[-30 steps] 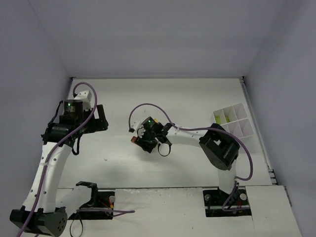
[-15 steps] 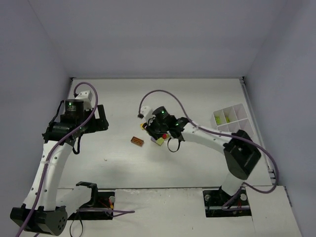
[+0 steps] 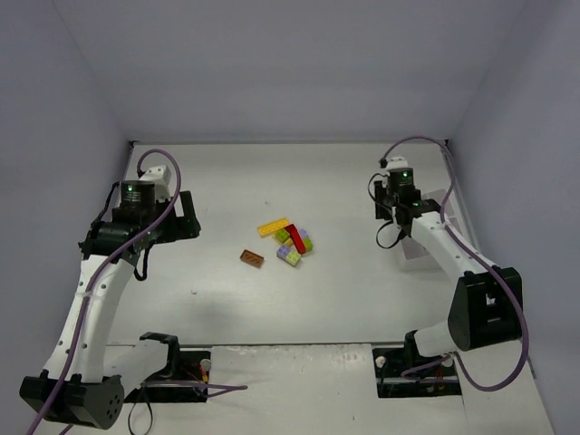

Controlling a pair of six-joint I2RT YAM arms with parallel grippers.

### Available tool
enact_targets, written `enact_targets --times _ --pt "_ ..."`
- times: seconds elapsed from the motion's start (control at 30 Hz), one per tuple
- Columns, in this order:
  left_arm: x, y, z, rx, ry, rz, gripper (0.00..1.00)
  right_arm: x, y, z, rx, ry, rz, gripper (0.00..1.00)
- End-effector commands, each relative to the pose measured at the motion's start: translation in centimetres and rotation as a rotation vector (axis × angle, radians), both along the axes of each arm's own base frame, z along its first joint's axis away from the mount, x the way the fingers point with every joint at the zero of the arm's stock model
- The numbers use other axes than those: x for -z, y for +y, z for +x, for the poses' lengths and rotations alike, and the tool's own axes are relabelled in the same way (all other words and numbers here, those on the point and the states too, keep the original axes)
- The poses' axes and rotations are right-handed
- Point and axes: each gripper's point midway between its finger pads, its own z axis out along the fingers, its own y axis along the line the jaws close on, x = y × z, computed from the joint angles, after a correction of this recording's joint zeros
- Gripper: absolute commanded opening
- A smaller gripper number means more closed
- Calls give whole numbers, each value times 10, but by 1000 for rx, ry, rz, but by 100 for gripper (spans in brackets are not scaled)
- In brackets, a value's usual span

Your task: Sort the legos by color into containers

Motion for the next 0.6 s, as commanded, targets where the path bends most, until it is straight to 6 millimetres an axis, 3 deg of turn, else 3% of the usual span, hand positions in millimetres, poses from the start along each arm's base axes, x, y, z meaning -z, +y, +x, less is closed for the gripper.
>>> enact_targets --times 0.0,0.23,0.57 --pt "-18 -6 9 7 -69 -27 85 -15 -40 -2 190 -43 48 0" --pt "-16 -6 8 9 -67 -27 85 -4 -74 -4 327 -18 60 2" --pt "-15 -5 6 7 -64 -21 85 12 -79 -1 348 27 65 11"
